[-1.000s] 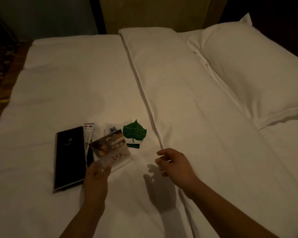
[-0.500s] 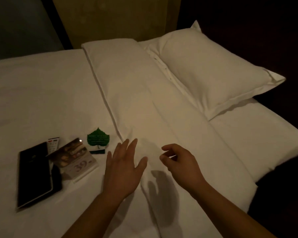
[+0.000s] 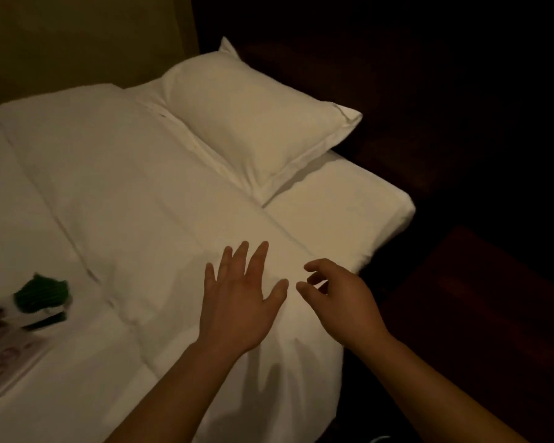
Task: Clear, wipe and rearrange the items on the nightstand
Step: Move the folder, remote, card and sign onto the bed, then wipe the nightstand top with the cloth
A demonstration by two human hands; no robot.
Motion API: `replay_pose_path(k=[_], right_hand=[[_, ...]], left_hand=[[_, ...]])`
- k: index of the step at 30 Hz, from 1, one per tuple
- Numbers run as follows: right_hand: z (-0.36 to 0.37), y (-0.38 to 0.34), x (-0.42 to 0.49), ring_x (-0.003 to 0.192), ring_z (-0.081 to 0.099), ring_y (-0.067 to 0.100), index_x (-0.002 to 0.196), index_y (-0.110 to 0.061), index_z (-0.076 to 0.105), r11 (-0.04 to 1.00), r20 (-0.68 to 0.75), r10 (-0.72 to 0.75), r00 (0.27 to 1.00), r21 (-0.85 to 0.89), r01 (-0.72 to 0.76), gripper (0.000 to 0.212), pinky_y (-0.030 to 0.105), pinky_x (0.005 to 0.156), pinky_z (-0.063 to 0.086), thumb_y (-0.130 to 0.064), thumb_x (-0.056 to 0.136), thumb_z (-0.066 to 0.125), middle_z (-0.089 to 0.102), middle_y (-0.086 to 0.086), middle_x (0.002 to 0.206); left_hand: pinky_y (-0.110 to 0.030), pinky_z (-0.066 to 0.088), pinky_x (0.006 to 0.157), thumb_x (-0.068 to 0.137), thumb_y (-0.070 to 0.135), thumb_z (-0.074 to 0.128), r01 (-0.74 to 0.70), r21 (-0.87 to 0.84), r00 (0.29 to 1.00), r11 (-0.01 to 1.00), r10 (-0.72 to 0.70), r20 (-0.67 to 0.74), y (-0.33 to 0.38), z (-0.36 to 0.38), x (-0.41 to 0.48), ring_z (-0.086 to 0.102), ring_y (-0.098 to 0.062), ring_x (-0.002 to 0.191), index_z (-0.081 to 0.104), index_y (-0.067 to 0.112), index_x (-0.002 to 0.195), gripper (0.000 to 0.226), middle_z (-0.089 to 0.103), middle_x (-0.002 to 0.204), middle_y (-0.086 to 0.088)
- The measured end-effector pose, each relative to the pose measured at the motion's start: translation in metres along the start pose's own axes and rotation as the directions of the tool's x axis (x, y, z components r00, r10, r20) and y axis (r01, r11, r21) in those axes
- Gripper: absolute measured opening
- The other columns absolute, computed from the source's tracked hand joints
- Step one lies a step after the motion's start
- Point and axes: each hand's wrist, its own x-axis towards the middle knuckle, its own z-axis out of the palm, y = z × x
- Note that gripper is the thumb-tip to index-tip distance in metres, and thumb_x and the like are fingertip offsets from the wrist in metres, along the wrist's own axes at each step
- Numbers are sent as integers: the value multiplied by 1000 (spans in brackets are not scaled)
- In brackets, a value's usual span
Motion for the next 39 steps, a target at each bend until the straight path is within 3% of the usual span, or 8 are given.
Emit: replay_pose_path(k=[7, 10, 12, 20, 29, 31, 35, 39], right_hand=[[-65, 66, -32, 86, 60, 2, 119, -34, 59, 992, -116, 121, 986, -24, -125, 31, 25, 75, 54, -44, 90, 60, 63, -16, 105], [-84, 87, -51, 86, 57, 1, 121, -32, 59, 978, -174, 207, 963, -1, -210, 31, 19, 71, 47, -40, 91, 61, 63, -13, 109], [-95, 97, -68, 92, 58, 4, 124, -31, 58, 967, -210, 245, 946, -9, -253, 34, 23, 76, 49, -40, 91, 61, 63, -12, 113], [-122, 139, -143, 96, 59, 7, 130, -33, 52, 907, -313, 404, 860, 16, -420, 39, 30, 82, 54, -45, 94, 57, 59, -13, 116], [-138, 234, -220, 93, 57, 6, 129, -29, 55, 806, -328, 577, 748, 77, -587, 37, 20, 73, 44, -40, 94, 59, 61, -8, 118], [-146, 261, -236, 100, 58, 13, 126, -24, 59, 791, -381, 584, 717, 68, -608, 35, 25, 79, 45, -33, 93, 61, 63, -3, 119], [-155, 318, -269, 105, 57, 35, 118, -10, 67, 751, -576, 485, 658, -111, -650, 35, 45, 90, 47, -9, 83, 70, 65, 13, 118], [-165, 374, -296, 124, 47, 36, 140, -20, 50, 582, -574, 578, 581, -210, -786, 52, 46, 103, 41, -31, 91, 61, 50, 7, 143]], left_hand=[[-45, 0, 122, 84, 72, 15, -179, -52, 981, 982, 183, 67, 83, 42, 4, 0, -22, 153, 7, 39, 155, 78, 10, 166, 0], [-49, 4, 122, 82, 73, 10, -264, -35, 959, 964, 266, 98, 106, 58, 4, 3, -24, 153, 9, 38, 155, 81, 13, 166, 0], [-51, 7, 122, 82, 72, 10, -320, -22, 937, 947, 320, 139, 120, 68, 2, 4, -24, 153, 9, 37, 155, 81, 15, 165, -1], [-50, 8, 121, 80, 71, 11, -527, -33, 808, 849, 513, 288, 157, 111, -23, 5, -24, 152, 13, 35, 156, 84, 17, 165, -1], [-50, 15, 121, 84, 70, 10, -704, 44, 657, 709, 626, 419, 193, 201, -22, 12, -29, 151, 21, 33, 155, 81, 24, 163, -5], [-51, 15, 120, 86, 67, 15, -723, 91, 653, 685, 633, 417, 203, 225, -10, 13, -30, 151, 23, 33, 154, 77, 24, 163, -6], [-56, 20, 118, 89, 62, 26, -723, 166, 674, 670, 632, 383, 208, 265, 18, 17, -34, 150, 32, 36, 151, 68, 26, 162, -11], [-59, 14, 117, 88, 69, 19, -686, 195, 717, 701, 608, 341, 205, 288, 36, 15, -35, 150, 26, 45, 151, 68, 24, 162, -12]])
